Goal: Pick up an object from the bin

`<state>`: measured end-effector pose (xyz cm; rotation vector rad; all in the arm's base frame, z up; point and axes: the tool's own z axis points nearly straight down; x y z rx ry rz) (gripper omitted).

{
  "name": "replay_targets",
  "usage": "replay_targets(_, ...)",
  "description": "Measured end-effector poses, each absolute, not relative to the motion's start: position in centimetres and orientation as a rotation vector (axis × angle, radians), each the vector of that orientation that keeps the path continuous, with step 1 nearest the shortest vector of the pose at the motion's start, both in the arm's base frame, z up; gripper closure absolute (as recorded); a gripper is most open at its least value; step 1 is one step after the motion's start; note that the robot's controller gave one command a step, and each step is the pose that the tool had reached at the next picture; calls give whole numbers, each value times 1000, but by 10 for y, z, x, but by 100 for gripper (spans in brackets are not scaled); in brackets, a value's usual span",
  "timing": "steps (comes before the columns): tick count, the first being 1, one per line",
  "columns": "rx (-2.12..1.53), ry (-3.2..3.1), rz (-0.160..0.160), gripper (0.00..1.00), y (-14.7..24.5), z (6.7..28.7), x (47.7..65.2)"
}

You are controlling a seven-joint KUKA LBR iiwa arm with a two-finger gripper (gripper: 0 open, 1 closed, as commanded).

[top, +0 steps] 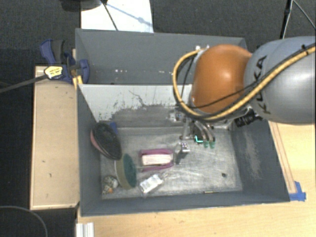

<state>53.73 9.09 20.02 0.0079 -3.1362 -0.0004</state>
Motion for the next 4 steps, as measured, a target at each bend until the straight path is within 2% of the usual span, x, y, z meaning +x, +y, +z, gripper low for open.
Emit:
replay_targets(1, 595, -3086, -2, 0, 130, 70, 543)
replay_targets(2, 584, -3094, 0, 0, 106, 102, 550)
replay_targets(3, 366, -3130, -3, 0, 106, 106, 563)
replay_targets(4, 330, -3135, -3, 0, 105, 92, 566)
